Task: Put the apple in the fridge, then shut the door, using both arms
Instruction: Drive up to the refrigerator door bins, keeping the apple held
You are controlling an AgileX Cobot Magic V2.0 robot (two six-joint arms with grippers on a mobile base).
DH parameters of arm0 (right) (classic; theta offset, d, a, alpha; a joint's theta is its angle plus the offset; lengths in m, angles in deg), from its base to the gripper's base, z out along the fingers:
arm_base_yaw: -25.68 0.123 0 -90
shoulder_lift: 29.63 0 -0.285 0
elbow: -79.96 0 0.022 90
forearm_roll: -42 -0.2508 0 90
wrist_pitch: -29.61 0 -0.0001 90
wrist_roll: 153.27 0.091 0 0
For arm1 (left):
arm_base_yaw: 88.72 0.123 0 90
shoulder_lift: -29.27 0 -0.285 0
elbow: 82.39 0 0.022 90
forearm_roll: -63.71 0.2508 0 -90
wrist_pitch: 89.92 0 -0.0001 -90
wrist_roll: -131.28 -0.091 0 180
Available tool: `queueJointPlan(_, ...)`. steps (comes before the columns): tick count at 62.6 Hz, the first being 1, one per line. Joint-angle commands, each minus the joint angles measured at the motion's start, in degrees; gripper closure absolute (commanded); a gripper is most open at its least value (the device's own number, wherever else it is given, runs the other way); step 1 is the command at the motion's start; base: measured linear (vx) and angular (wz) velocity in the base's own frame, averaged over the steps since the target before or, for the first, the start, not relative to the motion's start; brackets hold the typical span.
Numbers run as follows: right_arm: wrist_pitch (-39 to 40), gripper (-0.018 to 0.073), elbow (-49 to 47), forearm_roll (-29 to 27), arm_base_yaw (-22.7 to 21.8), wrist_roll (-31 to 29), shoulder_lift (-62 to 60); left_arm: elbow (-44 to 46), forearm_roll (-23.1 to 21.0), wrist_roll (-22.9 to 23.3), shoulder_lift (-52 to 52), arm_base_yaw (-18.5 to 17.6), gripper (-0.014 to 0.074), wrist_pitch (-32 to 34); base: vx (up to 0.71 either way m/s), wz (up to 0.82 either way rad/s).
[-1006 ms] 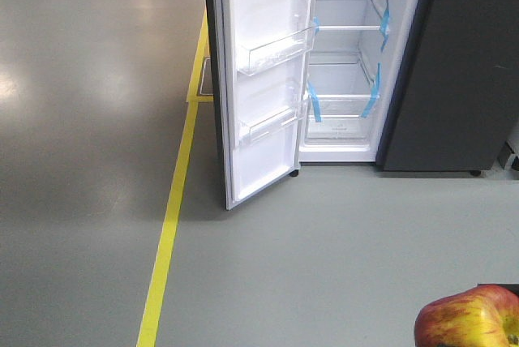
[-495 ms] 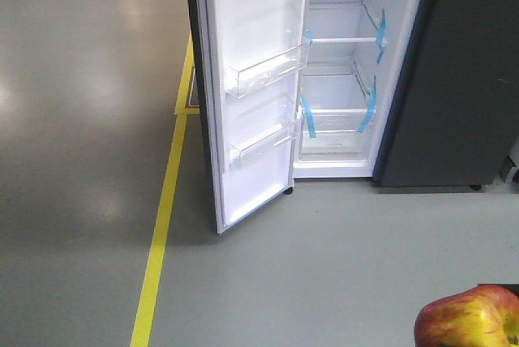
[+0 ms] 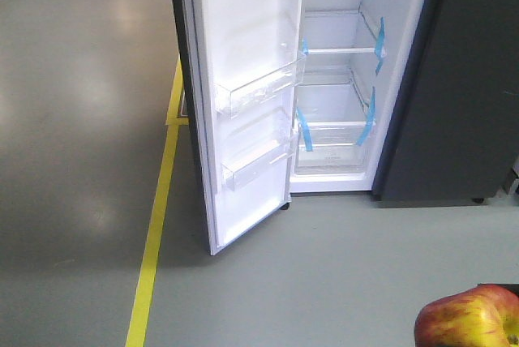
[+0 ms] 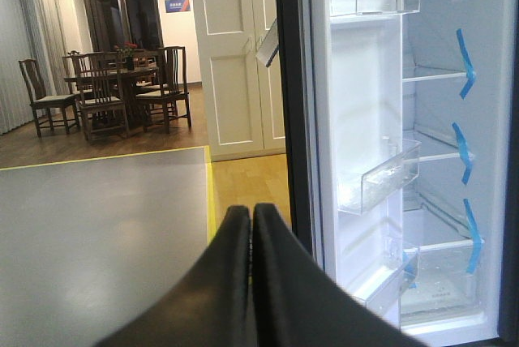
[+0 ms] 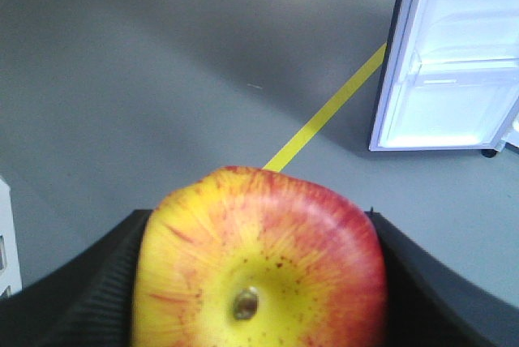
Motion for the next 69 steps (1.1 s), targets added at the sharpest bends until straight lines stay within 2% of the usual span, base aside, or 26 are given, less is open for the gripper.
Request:
queueJointPlan(1, 3.9, 0.0148, -1.6, -1.4, 0.1, -0.3, 0.2, -1.2, -0.4, 0.5, 0.8, -0.3, 0.0603, 4.5, 0.17, -0.01)
queueJointPlan(69, 3.9, 0.0148, -1.6, -1.4, 0.1, -0.3, 0.2, -1.2, -0.4, 0.5, 0.8, -0.3, 0.0603, 4.5, 0.16, 0.03)
